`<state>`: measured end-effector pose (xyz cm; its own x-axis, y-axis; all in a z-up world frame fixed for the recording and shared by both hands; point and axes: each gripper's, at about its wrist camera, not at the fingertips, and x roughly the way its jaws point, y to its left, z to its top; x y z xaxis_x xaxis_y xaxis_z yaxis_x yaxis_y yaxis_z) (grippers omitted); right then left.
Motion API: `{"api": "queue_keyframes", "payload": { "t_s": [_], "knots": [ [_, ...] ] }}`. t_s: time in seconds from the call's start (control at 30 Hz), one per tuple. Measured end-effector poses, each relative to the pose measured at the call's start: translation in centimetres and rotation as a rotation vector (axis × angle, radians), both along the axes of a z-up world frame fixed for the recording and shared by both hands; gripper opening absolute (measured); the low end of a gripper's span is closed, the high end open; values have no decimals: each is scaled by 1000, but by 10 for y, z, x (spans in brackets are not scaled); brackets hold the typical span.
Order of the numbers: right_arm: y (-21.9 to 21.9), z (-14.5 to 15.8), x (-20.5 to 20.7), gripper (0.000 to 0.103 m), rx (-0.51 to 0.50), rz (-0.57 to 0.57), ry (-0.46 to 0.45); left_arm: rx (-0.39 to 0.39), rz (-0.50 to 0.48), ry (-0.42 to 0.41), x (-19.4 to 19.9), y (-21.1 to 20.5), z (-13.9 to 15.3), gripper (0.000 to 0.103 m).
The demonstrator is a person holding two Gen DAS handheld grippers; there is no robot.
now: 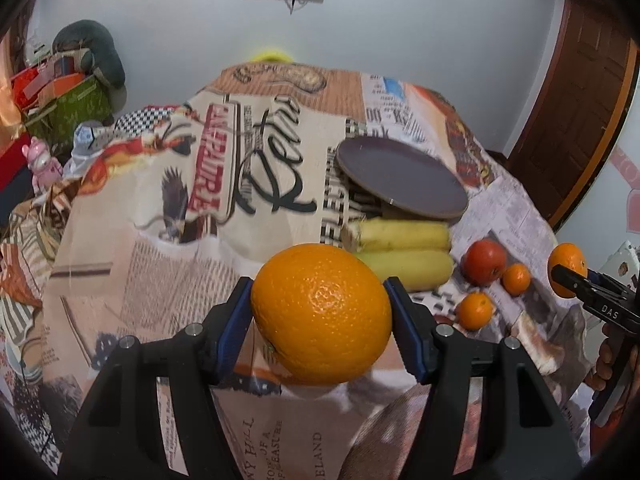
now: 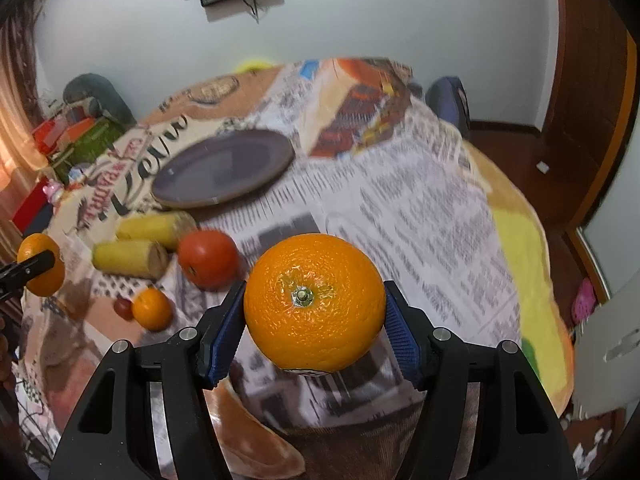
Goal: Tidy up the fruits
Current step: 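Carry both oranges to the grey plate and release them there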
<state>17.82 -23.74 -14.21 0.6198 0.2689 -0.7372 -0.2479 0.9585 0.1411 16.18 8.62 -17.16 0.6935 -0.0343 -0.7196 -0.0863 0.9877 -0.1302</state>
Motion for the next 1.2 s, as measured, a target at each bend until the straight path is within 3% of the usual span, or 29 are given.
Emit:
{"api": "queue_keyframes", "payload": {
  "t_s": [0.57,0.87,1.2],
  "knots": [
    [34,57,20,62,33,80,-190,21,-37,-126,33,-16,54,65],
    [52,61,45,62,47,102,-214,30,-52,-157,65,-21,67,65],
    [65,55,80,62,17,121,-214,16,-67,-129,108,-23,57,65]
  ]
}}
